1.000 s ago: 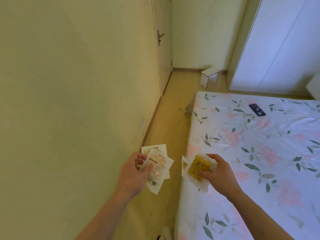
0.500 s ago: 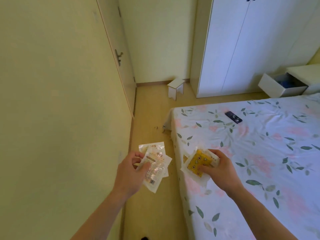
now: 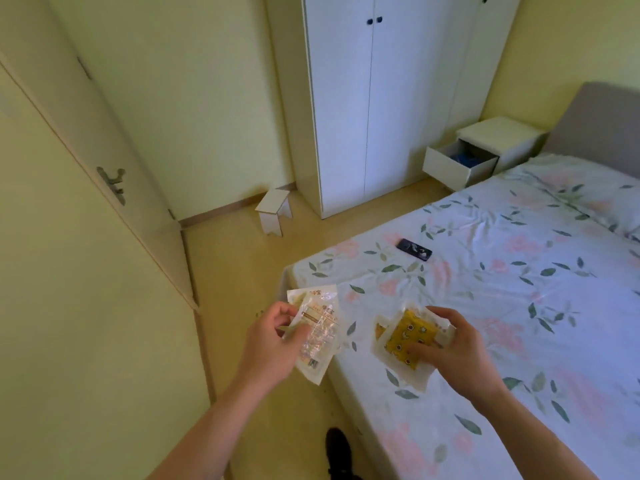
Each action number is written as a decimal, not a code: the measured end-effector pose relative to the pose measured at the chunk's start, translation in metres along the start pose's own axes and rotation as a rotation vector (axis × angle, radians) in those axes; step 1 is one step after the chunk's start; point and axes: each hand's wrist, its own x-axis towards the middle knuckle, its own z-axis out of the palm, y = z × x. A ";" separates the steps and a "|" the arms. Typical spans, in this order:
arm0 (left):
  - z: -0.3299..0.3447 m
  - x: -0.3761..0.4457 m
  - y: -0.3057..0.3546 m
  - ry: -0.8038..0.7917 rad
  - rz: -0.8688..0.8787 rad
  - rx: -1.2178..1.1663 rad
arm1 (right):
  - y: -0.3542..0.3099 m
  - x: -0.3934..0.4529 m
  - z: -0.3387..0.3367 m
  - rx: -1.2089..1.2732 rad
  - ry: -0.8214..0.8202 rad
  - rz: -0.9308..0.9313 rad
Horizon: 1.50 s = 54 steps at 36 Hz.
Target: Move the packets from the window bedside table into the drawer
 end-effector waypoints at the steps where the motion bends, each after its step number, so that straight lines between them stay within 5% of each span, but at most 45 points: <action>1: -0.001 0.020 0.001 -0.009 0.003 -0.010 | -0.005 0.016 0.005 0.005 0.009 0.008; 19: -0.114 0.330 0.011 0.039 -0.016 -0.049 | -0.175 0.295 0.151 -0.047 -0.030 -0.050; 32: -0.217 0.540 -0.016 -0.120 0.083 0.034 | -0.247 0.410 0.295 0.014 0.136 0.007; 43: -0.205 0.711 0.019 -0.349 0.191 0.053 | -0.273 0.505 0.311 0.088 0.359 0.144; 54: -0.162 0.898 0.062 -0.435 0.240 0.155 | -0.304 0.700 0.327 0.272 0.438 0.213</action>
